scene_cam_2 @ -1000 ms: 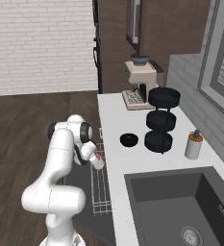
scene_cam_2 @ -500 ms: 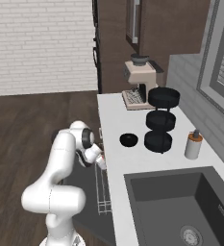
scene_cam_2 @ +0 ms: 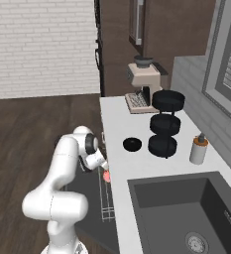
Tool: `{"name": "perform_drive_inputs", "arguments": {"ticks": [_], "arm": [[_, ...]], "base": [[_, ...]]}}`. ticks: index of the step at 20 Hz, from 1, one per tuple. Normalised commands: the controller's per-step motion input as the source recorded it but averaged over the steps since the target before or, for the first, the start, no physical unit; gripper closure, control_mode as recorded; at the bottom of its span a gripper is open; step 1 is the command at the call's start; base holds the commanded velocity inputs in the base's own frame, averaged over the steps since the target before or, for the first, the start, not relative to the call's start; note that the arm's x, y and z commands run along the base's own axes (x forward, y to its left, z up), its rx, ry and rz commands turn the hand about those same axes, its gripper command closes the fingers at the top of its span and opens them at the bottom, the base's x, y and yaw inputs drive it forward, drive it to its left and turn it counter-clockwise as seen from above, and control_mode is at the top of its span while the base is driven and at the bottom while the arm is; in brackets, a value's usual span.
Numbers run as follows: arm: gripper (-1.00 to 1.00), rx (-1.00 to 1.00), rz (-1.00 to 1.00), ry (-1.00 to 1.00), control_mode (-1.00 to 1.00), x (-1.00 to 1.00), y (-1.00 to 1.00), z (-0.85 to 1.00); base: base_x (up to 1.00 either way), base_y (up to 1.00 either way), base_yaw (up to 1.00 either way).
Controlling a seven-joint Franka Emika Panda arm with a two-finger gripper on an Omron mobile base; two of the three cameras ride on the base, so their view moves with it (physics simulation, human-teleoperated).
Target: Pick up the cup and bowl from the counter, place them in the dishwasher, and close the dishwasher door.
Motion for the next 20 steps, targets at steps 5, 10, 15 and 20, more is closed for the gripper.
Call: {"name": "perform_drive_inputs", "arguments": {"ticks": [5, 10, 15, 20], "arm": [[-1.0, -0.01, -0.01, 0.14, -1.0, -0.34, 1.0, 0.01], [-1.0, -0.02, 0.0, 0.09, -1.0, -0.47, 0.9, 0.73], [-1.0, -0.05, 0.0, -0.14, -1.0, -0.69, 0.35, 1.0], [-1.0, 0.02, 0.05, -0.23, -1.0, -0.97, -0.23, 1.0]], "base": [[0.0, 0.0, 0.0], [0.0, 0.0, 0.0], [0.0, 0.0, 0.0], [0.0, 0.0, 0.0]]}}
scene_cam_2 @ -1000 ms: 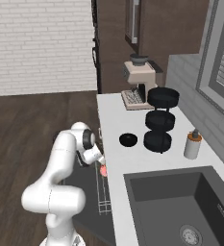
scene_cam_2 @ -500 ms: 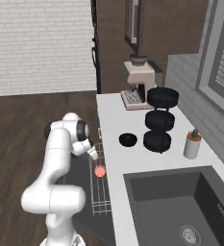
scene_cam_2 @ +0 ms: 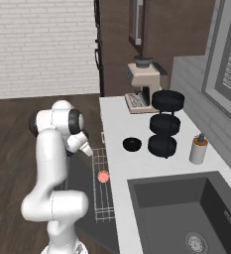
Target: Pick up the cup and bowl from the counter, place them in the dishwasher, and close the dishwasher door.
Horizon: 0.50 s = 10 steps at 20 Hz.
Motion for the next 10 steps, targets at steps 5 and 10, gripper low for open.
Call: {"name": "perform_drive_inputs", "arguments": {"ticks": [5, 10], "arm": [[-1.0, 0.06, 0.14, -0.14, -1.0, -1.0, -0.4, 1.0], [-1.0, 0.0, 0.18, -0.05, -1.0, -0.76, 0.01, 1.0]], "base": [[0.0, 0.0, 0.0], [0.0, 0.0, 0.0]]}}
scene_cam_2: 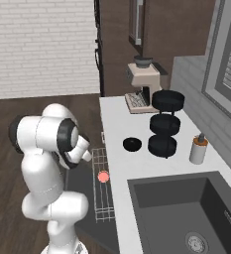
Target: Pick up the cup and bowl from the counter, place them in the dishwasher, and close the dishwasher door.
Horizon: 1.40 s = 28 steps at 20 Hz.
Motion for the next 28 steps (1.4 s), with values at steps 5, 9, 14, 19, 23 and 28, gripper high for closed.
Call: {"name": "perform_drive_inputs", "arguments": {"ticks": [5, 9, 14, 19, 23, 28], "arm": [[-1.0, 0.01, -0.06, -0.11, -1.0, -0.13, 0.11, 1.0], [-1.0, 0.03, -0.32, -0.08, -1.0, 0.0, 0.2, 1.0], [-1.0, 0.07, -0.32, -0.14, -1.0, 0.0, 0.18, 1.0], [-1.0, 0.31, -0.57, -0.17, -1.0, -0.02, 0.18, 0.87], [-1.0, 0.6, -0.61, -0.14, -1.0, -0.08, 0.01, 0.44], [-1.0, 0.79, -0.65, -0.18, -1.0, -0.33, 0.0, -0.28]], "base": [[0.0, 0.0, 0.0], [0.0, 0.0, 0.0], [0.0, 0.0, 0.0], [0.0, 0.0, 0.0], [0.0, 0.0, 0.0], [0.0, 0.0, 0.0]]}}
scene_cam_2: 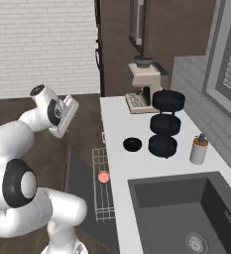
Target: Pick up the cup and bowl from the counter, place them in the dishwasher, and close the dishwasher door.
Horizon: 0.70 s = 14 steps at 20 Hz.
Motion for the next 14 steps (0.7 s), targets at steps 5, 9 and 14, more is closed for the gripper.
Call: {"name": "perform_drive_inputs", "arguments": {"ticks": [5, 9, 14], "arm": [[-1.0, 0.56, -0.66, -0.32, -1.0, -0.07, 0.0, -0.64], [-1.0, 0.07, -0.87, -0.02, -1.0, 0.02, 0.0, -0.17], [-1.0, 0.17, -0.87, 0.13, -1.0, 0.01, -0.03, 0.0]], "base": [[0.0, 0.0, 0.0], [0.0, 0.0, 0.0], [0.0, 0.0, 0.0]]}}
